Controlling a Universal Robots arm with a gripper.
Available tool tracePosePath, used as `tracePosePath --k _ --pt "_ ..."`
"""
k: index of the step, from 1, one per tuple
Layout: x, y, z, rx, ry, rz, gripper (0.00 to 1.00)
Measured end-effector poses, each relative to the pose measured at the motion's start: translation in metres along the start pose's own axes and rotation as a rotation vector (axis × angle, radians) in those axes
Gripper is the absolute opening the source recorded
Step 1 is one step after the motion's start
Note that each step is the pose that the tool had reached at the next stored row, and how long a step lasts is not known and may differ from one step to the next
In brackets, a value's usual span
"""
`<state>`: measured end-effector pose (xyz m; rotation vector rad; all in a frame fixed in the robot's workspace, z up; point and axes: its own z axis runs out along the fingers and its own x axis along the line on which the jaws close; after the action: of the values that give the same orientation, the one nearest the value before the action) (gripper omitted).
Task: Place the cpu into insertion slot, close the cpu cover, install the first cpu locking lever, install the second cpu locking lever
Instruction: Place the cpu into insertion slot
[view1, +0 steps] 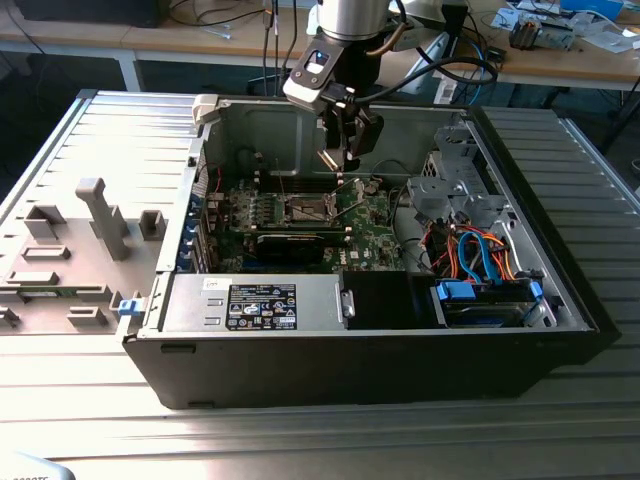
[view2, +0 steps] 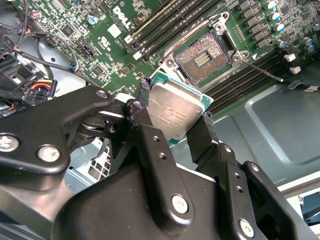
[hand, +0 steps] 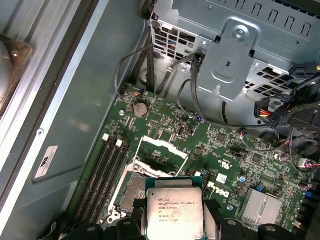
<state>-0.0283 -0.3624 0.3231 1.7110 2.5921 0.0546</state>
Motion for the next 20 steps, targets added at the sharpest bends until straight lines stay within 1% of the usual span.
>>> tracePosePath --k 12,15,20 --pt "0.0000 0.0000 0.0000 0.0003 -0.0010 0.012 0.55" --pt "0.0000 0.0000 0.0000 0.0008 -0.0026 0.033 0.55" --pt "0.0000 0.0000 0.0000 0.0008 -0.0030 0.037 0.55"
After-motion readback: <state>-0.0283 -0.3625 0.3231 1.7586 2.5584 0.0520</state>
